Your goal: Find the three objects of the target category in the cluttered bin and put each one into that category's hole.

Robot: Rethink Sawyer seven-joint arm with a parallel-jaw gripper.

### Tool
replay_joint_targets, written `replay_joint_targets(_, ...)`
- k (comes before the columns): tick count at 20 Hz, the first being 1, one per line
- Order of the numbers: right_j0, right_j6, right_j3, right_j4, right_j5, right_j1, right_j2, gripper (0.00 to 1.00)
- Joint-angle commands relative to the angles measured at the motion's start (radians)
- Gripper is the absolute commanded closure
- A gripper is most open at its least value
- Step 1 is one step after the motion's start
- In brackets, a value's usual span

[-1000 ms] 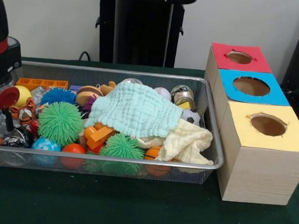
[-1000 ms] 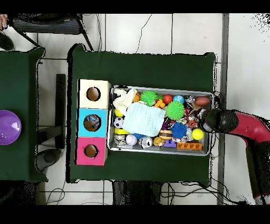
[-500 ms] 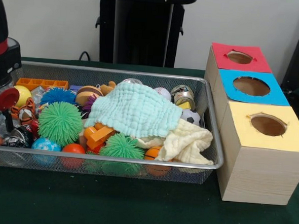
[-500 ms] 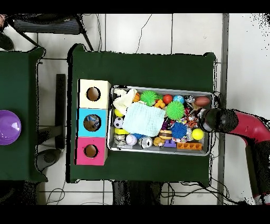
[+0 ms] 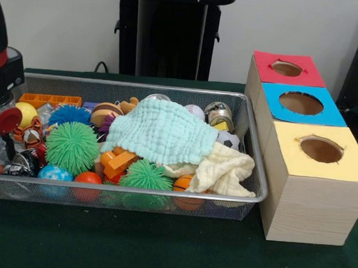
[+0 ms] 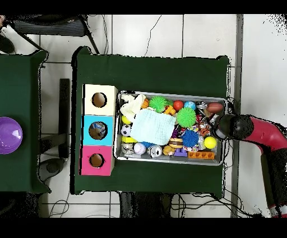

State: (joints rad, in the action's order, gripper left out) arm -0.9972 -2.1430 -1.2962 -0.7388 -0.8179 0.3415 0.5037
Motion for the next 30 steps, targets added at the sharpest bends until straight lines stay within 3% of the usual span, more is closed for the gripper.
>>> replay_joint_targets(1, -0.011, 0.246, 0.145, -0.090, 0.107, -0.128, 0.012, 0.00)
replay_joint_targets(17, -0.009, 0.304, 0.204, -0.104, 0.066, -0.150, 0.044, 0.00)
replay_joint_targets(30, 0.005, 0.243, 0.111, -0.100, 0.057, -0.056, 0.017, 0.00)
